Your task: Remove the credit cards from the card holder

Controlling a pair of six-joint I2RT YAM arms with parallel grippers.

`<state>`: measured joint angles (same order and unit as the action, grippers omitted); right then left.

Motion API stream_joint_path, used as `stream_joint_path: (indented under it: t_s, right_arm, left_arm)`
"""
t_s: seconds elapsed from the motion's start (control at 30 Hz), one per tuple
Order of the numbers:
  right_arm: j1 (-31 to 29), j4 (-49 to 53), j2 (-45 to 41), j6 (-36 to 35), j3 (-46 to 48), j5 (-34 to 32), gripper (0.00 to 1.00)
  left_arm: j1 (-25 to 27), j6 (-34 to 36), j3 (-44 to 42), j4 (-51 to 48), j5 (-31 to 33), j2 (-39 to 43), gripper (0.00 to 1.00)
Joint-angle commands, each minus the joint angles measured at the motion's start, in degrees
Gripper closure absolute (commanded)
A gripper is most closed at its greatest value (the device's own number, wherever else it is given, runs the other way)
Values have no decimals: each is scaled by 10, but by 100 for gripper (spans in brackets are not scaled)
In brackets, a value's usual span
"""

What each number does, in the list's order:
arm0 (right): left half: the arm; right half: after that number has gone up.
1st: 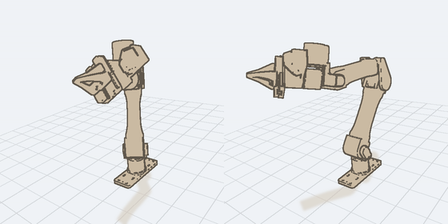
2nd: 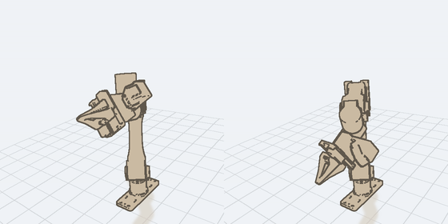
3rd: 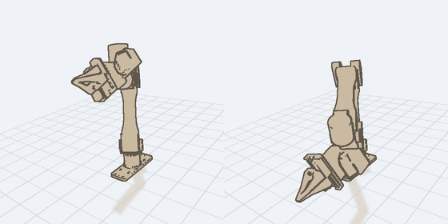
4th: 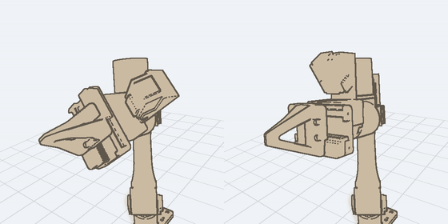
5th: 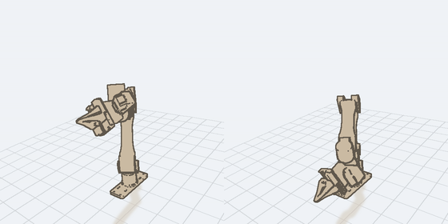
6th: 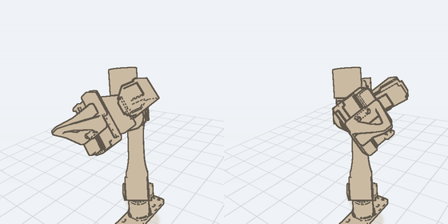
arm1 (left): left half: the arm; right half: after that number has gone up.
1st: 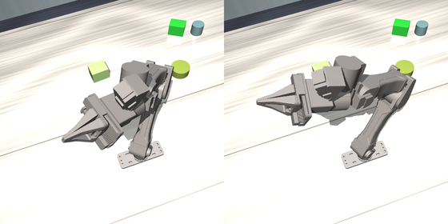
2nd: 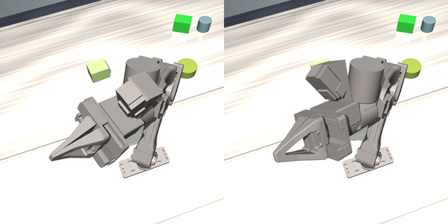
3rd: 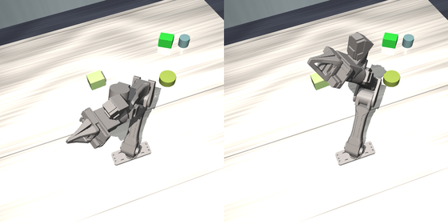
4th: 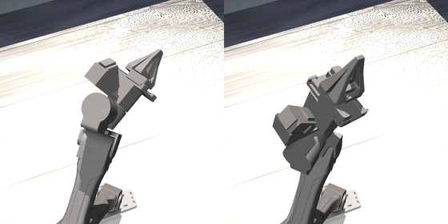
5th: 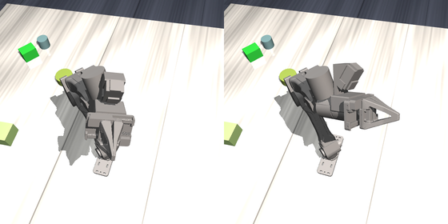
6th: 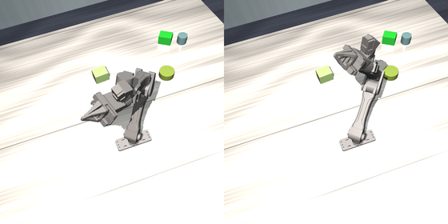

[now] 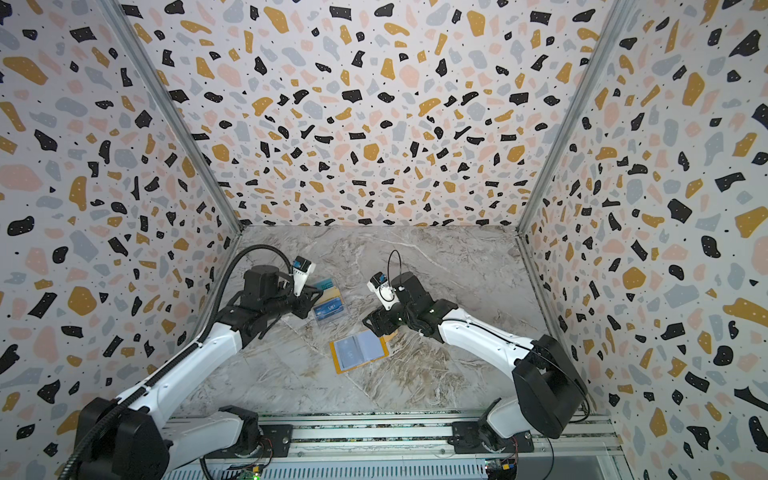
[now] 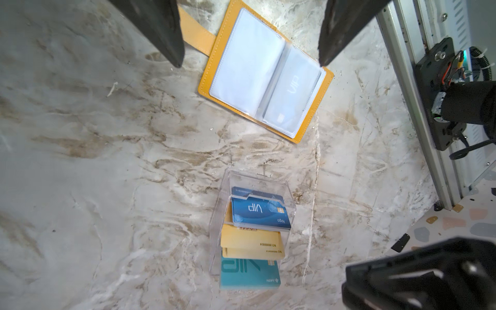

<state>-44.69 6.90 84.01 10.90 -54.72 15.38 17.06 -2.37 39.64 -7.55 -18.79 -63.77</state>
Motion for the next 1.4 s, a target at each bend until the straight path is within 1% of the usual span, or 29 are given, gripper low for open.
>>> stream_joint_path:
  t_s: [0.0,0.23,0.47,0.57,0.73,0.97,1.27,1.37]
  right_arm:
    - [-20,7,14,24,-31,-37,20]
    - [-57,6,59,42,-46,-58,19]
    - [-88,9,104,62,-61,-71,19]
    - [-97,16,123,66,-72,-75,18]
    - [-110,25,152,75,-90,-82,19]
    - [-133,25,183,97,-98,-106,18]
    - [-157,25,216,112,-108,-153,19]
    - [-160,25,222,114,-108,-156,19]
  left_arm:
    - [12,-110,-57,40,-16,34,75]
    - [41,-189,-137,80,-8,88,83]
    - [67,-228,-193,134,-20,82,95]
    - [75,-232,-204,140,-15,74,98]
    - [80,-239,-226,148,-10,63,100]
    - [87,-265,-272,215,-24,46,100]
    - [92,-261,-280,268,-47,-1,100]
    - [94,-260,-279,279,-50,-19,100]
